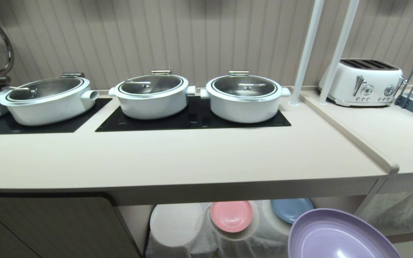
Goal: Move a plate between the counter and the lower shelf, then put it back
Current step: Put the plate in the cupboard
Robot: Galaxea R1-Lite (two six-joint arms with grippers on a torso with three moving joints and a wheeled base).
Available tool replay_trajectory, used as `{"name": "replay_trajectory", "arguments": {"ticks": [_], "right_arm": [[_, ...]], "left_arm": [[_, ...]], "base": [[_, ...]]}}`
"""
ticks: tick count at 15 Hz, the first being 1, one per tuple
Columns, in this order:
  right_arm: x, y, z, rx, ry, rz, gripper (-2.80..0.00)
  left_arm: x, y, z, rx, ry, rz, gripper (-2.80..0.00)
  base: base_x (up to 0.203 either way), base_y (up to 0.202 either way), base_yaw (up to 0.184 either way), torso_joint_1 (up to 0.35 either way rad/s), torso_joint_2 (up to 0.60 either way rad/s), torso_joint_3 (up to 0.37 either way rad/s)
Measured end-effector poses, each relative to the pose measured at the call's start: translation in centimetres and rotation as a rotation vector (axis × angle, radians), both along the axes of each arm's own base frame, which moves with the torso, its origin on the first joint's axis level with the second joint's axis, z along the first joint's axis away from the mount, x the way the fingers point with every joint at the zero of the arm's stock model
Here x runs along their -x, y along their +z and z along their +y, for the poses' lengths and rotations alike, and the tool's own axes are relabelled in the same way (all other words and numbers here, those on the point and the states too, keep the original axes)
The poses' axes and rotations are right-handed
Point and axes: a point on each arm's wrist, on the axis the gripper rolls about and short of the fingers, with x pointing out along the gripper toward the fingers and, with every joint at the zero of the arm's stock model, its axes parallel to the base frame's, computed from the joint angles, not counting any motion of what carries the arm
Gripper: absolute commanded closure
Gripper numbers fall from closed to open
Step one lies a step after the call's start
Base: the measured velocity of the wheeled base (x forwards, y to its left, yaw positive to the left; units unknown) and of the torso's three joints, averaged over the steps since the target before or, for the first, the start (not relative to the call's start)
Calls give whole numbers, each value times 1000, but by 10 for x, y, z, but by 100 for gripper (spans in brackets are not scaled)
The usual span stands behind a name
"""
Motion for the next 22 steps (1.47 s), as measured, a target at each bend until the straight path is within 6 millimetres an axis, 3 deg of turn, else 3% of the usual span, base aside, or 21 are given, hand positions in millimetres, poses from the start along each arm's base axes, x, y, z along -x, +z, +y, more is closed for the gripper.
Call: {"name": "replay_trajectory", "arguments": {"ticks": [22], "right_arm": [[2, -3, 0, 1, 5, 13, 0]], "left_arm": [[0, 0, 0, 0, 0, 0, 0]], "base": [[0, 0, 0, -219, 500, 279]]}}
